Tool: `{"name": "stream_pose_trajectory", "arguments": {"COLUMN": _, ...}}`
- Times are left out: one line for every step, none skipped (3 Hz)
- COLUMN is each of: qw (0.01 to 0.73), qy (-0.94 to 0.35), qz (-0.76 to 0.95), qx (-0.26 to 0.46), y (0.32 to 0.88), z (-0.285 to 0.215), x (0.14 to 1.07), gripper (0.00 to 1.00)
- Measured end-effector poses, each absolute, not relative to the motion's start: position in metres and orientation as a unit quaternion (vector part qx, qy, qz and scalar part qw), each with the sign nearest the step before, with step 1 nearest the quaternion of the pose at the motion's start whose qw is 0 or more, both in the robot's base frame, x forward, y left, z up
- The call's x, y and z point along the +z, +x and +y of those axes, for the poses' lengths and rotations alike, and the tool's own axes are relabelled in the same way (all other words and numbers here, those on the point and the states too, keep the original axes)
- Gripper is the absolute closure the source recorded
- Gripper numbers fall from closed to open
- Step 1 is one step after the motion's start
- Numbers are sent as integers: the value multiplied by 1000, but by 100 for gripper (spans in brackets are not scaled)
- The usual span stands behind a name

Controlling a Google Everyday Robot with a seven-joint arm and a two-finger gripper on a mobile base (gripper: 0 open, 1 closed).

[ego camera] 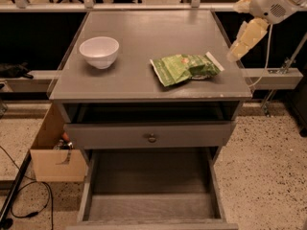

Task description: Place green jalapeno chip bag into middle drawer

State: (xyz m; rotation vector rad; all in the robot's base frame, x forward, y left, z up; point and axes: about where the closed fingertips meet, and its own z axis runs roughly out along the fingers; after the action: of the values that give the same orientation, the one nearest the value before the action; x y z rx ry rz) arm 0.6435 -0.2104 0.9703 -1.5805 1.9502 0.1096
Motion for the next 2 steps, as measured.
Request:
{"name": "stream_pose_trajectory", "arguments": {"qw": 326, "qy": -593, "qz": 735, "qx": 54, "y": 652, "z": -201, "x": 958, "gripper": 0}}
{"name": "stream_pose_trajectory", "arguments": {"qw": 336, "qy": -595, "qz": 728, "qx": 57, "y": 661, "z": -186, "x": 942, "gripper": 0}}
